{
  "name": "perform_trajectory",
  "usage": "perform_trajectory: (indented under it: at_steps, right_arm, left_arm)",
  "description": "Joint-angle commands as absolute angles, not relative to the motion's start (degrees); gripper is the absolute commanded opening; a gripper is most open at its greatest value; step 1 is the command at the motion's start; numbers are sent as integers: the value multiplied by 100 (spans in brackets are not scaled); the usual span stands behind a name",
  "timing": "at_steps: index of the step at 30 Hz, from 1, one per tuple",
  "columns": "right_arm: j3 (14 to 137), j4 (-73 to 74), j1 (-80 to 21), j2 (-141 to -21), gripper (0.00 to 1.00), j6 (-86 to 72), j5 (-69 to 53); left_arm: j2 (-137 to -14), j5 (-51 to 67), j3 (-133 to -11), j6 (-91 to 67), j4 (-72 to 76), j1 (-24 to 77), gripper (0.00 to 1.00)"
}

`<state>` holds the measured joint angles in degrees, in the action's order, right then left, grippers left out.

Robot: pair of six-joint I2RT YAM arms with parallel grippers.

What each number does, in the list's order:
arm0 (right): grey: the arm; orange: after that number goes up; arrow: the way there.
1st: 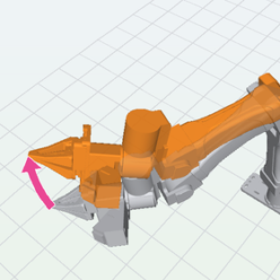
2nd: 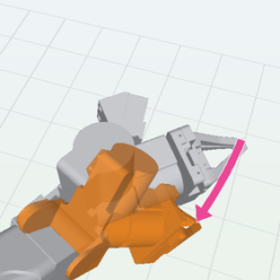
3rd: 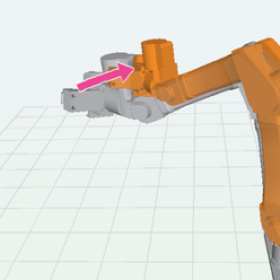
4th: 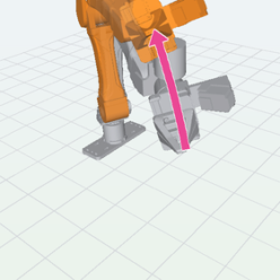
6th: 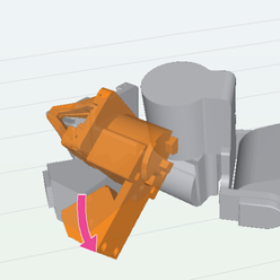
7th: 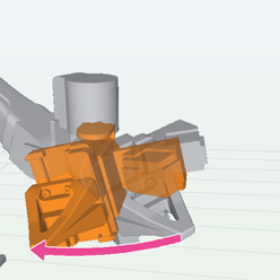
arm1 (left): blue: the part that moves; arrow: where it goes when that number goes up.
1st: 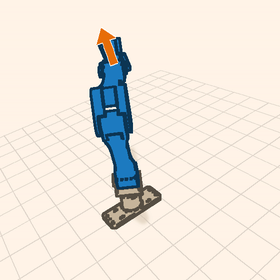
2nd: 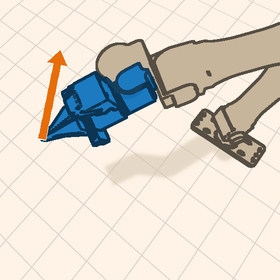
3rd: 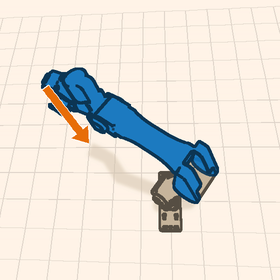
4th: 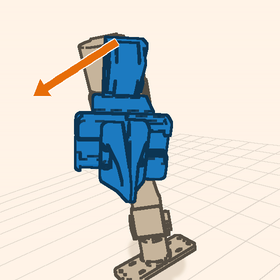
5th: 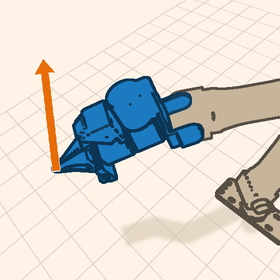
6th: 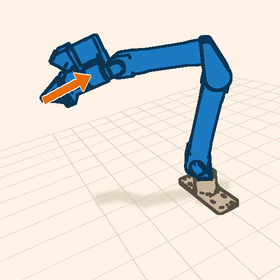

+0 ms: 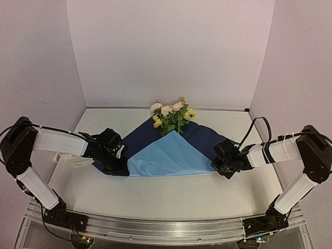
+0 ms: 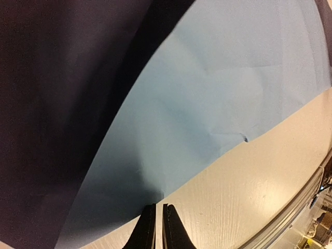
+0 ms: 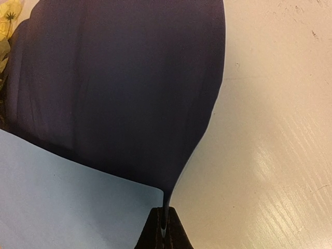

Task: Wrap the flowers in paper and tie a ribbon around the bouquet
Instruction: Press the fold line on the 1/4-folded wrapping paper.

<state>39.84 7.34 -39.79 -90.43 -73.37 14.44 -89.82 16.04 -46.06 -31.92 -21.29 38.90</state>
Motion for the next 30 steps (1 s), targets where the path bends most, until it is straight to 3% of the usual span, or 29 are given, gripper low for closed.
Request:
perform_trajectory:
  at_steps: [1,10,30]
  right_arm:
    - [4168,901,-3997,-9095,0,-7363,1663]
    - [4017,980,-3996,-8958,0,-7296,1766]
    - [3966,1547,-3912,-8706,0,-6722,1723]
  left_arm:
    - [-9146,1109,-4521,-3311,-1846,3768,5]
    - [-9430,921,-4302,-3252,-1756,3575,0]
    - [-9549,893,-4058,-3208,-1863,3429,0]
